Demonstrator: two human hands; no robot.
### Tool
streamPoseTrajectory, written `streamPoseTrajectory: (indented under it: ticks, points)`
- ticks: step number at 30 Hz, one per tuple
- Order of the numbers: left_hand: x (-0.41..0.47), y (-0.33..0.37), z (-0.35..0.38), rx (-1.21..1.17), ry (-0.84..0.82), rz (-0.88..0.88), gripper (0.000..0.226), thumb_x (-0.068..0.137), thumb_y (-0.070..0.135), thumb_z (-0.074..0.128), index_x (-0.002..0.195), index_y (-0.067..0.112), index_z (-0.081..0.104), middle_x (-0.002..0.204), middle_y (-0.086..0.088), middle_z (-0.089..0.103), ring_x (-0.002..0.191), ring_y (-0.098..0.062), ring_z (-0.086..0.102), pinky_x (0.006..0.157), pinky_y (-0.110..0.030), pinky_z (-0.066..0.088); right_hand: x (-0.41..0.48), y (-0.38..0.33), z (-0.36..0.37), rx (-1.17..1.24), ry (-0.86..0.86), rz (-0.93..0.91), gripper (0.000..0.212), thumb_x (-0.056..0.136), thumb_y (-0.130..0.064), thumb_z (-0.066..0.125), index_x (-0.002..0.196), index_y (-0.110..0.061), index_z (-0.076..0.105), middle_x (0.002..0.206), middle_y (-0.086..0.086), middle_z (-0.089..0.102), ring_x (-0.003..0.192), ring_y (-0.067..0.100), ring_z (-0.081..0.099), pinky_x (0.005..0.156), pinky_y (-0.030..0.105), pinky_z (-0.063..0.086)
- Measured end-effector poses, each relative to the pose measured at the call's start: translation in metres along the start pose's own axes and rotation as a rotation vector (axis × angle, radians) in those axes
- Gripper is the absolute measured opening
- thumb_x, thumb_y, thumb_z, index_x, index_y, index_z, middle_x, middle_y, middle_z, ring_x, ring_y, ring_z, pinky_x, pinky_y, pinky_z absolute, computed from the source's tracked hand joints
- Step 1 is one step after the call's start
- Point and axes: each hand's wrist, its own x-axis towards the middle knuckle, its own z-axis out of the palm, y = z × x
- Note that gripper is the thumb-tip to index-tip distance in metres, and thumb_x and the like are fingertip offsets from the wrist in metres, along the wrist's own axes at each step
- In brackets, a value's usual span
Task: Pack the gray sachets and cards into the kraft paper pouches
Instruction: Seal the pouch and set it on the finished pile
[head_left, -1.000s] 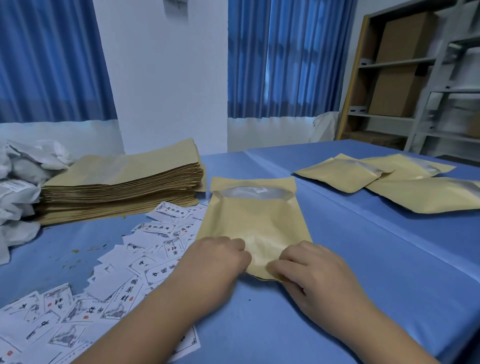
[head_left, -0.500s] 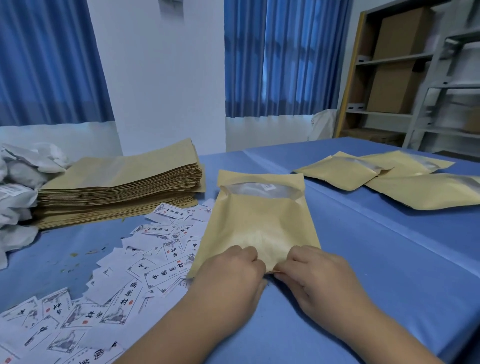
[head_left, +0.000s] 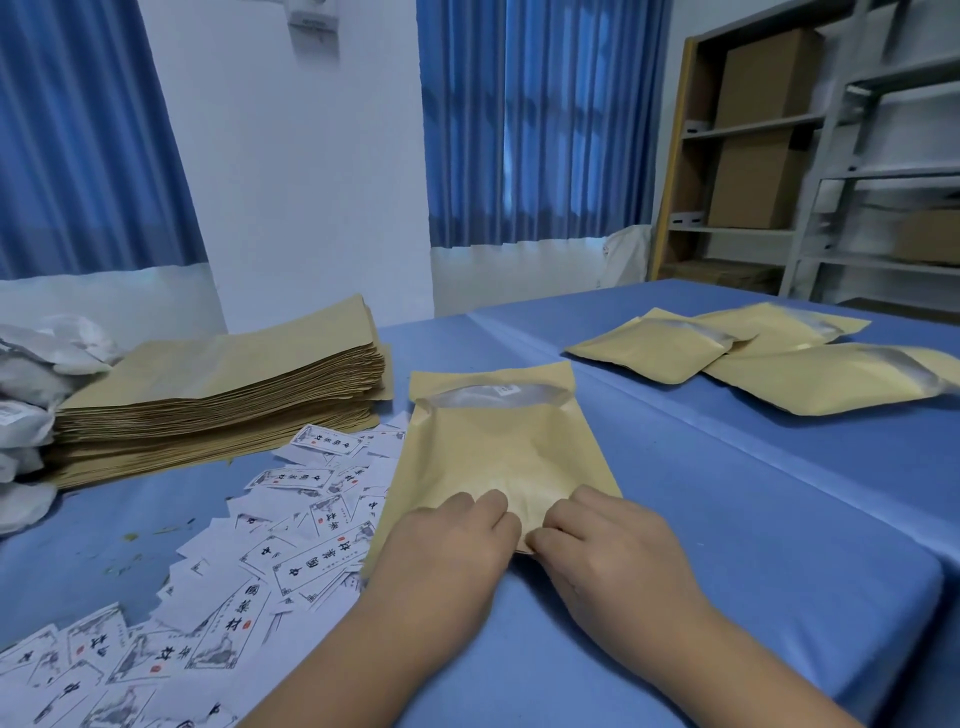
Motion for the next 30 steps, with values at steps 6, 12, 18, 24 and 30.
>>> streamPoseTrajectory:
  ticks: [6, 12, 18, 24, 30]
  points:
    - [0.002, 0.003, 0.007, -0.033, 0.152, -0.006, 0.036, 0.045, 0.015, 0.088, 0.058, 0.019, 0.055, 0.059, 0.003, 0.049, 0.048, -0.018, 0.048, 0.037, -0.026, 0.037, 0.001, -0.001, 0.002, 0.021, 0.038, 0.014, 0.023, 0.055, 0.002, 0.067, 0.053, -0.016, 0.052, 0.054, -0.002, 0.042, 0.050, 0.019, 0.037, 0.047, 0.027, 0.022]
    - [0.001, -0.001, 0.009, -0.073, 0.154, -0.081, 0.037, 0.045, 0.014, 0.090, 0.060, 0.019, 0.056, 0.060, 0.004, 0.050, 0.049, -0.019, 0.050, 0.039, -0.025, 0.038, 0.001, -0.002, 0.003, 0.020, -0.044, 0.063, 0.023, 0.057, -0.008, 0.081, 0.059, -0.017, 0.060, 0.057, -0.002, 0.048, 0.052, 0.020, 0.045, 0.042, 0.030, 0.037]
    - [-0.007, -0.019, 0.004, -0.013, 0.158, -0.111, 0.038, 0.042, 0.010, 0.092, 0.057, 0.017, 0.058, 0.058, 0.001, 0.051, 0.050, -0.021, 0.051, 0.039, -0.027, 0.039, -0.003, 0.005, 0.000, 0.057, -0.023, 0.180, 0.032, 0.041, 0.004, 0.086, 0.054, -0.014, 0.063, 0.051, -0.001, 0.044, 0.047, 0.023, 0.046, 0.039, 0.023, 0.027]
    - [-0.009, -0.023, 0.006, -0.028, 0.176, -0.131, 0.039, 0.033, 0.007, 0.091, 0.053, 0.016, 0.058, 0.055, 0.003, 0.051, 0.049, -0.020, 0.053, 0.037, -0.022, 0.033, -0.007, 0.009, -0.002, 0.191, 0.013, 0.222, 0.021, 0.061, -0.010, 0.088, 0.068, -0.018, 0.070, 0.061, -0.004, 0.053, 0.054, 0.021, 0.051, 0.043, 0.024, 0.036]
    - [-0.019, -0.047, 0.006, -0.057, 0.282, -0.178, 0.033, 0.049, -0.002, 0.088, 0.066, 0.014, 0.066, 0.064, -0.001, 0.056, 0.054, -0.027, 0.052, 0.042, -0.032, 0.041, -0.013, 0.022, -0.002, 0.241, 0.104, 0.390, 0.012, 0.069, -0.016, 0.086, 0.068, -0.019, 0.074, 0.058, -0.005, 0.045, 0.060, 0.013, 0.042, 0.045, 0.016, 0.024]
